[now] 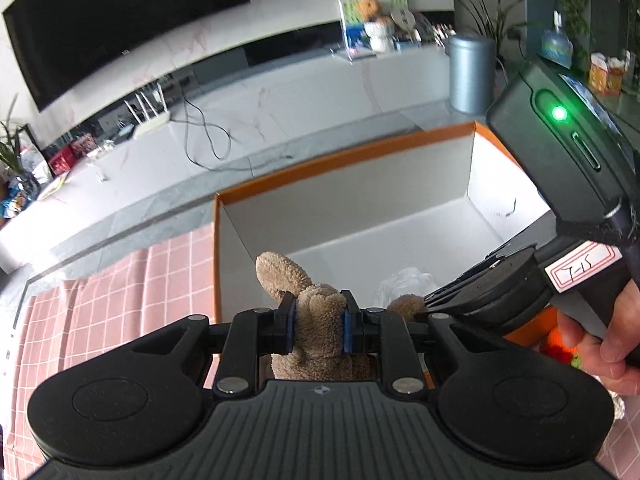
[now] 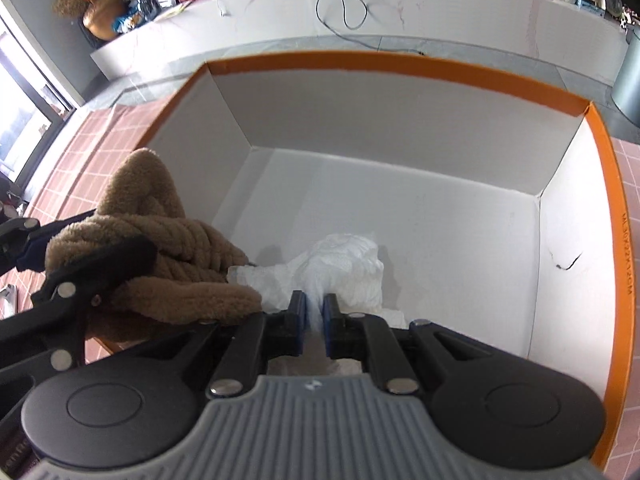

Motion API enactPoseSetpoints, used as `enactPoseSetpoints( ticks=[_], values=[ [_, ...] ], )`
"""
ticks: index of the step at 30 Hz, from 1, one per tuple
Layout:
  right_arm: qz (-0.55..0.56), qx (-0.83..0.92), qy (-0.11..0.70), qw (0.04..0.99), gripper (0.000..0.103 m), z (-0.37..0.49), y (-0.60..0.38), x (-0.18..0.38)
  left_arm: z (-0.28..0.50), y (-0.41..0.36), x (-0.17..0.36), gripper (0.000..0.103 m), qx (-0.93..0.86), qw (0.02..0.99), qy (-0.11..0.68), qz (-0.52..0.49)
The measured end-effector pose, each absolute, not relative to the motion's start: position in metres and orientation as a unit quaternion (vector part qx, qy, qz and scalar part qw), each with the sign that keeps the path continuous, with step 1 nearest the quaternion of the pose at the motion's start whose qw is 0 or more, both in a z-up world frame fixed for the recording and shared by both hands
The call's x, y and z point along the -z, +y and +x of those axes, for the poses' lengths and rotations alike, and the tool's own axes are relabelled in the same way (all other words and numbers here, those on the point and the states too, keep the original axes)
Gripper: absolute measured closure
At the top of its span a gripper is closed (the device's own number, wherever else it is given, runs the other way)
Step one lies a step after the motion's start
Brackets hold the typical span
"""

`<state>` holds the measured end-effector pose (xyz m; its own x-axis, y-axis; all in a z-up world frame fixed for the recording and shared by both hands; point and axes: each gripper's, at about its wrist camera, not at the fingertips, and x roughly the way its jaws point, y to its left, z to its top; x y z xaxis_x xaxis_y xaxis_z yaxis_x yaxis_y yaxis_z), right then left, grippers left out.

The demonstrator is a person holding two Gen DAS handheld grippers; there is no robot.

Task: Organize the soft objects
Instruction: 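Lift and carry the plush and white cloth with both tools into the orange box, then open both tools to drop the plush and white cloth inside the box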

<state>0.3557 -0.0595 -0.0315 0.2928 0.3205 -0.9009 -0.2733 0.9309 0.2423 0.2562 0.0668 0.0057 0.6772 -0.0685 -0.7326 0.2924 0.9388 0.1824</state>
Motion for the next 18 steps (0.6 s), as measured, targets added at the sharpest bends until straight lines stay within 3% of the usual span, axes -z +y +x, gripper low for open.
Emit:
enactPoseSetpoints(
  ticks=[11, 18],
  values=[
    [-0.008, -0.176, 0.596, 0.783, 0.095, 0.366, -0.044, 0.048, 0.285, 0.086, 0.004, 0.076, 0.12, 0.87, 0.467, 0.101],
    [-0.028, -0.174, 0.588, 0.79, 0.086, 0.367, -0.038, 0.044, 0.29, 0.085, 0.01, 0.071, 0.096, 0.865, 0.482, 0.106]
  ],
)
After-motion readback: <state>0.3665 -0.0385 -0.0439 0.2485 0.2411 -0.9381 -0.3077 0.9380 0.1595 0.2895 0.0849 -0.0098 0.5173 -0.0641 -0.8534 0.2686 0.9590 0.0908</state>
